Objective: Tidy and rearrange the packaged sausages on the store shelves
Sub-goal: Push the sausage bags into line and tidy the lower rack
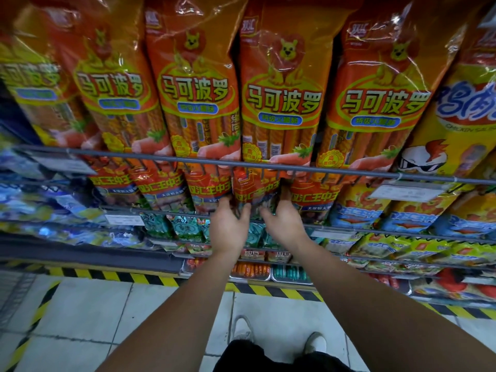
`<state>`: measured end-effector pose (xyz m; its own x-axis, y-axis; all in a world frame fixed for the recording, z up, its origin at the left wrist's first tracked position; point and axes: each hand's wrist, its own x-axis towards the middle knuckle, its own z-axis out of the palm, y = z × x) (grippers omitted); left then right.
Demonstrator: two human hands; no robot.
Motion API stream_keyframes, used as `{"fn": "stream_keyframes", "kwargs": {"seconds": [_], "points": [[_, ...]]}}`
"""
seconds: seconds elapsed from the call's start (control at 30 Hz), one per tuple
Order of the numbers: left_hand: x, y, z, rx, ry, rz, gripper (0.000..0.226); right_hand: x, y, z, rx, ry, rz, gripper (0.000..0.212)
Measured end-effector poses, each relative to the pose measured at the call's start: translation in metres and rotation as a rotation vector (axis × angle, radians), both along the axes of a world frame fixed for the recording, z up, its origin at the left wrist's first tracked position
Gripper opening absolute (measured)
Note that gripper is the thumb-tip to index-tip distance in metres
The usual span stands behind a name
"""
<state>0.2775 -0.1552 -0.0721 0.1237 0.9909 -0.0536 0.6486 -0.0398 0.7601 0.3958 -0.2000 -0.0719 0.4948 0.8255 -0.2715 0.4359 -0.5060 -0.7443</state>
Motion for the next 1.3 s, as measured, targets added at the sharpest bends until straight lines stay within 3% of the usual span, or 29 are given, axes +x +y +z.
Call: {"fn": "stream_keyframes", "kwargs": {"seconds": [0.1, 0.2, 0.37, 0.63, 0.8, 0.97, 1.3], "points": [[0.001, 0.006, 0.001, 0.002, 0.017, 0.015, 0.028, -0.004, 0.008, -0.006, 0.057, -0.016, -0.056, 0.034], [0.004, 0.009, 0.001, 0.012, 0.019, 0.006, 0.025, -0.005, 0.009, -0.013, 0.047, -0.081, -0.106, 0.022], [0.001, 0.015, -0.002, 0.01, 0.02, -0.047, 0.023, -0.009, 0.004, -0.011, 0.134, -0.226, -0.212, 0.039], [0.001, 0.024, 0.0, 0.044, 0.054, -0.142, 0.027, -0.016, -0.001, -0.002, 0.107, -0.363, -0.309, 0.034], [-0.001, 0.026, -0.003, 0.033, 0.104, -0.203, 0.03, -0.016, -0.001, 0.002, -0.016, -0.35, -0.305, 0.027], [-0.001, 0.035, -0.006, -0.056, 0.065, -0.213, 0.034, -0.011, 0.001, 0.0, -0.068, -0.294, -0.324, 0.034], [0.005, 0.041, -0.003, -0.235, -0.004, -0.091, 0.038, -0.009, 0.005, 0.005, -0.096, -0.211, -0.344, 0.039]]}}
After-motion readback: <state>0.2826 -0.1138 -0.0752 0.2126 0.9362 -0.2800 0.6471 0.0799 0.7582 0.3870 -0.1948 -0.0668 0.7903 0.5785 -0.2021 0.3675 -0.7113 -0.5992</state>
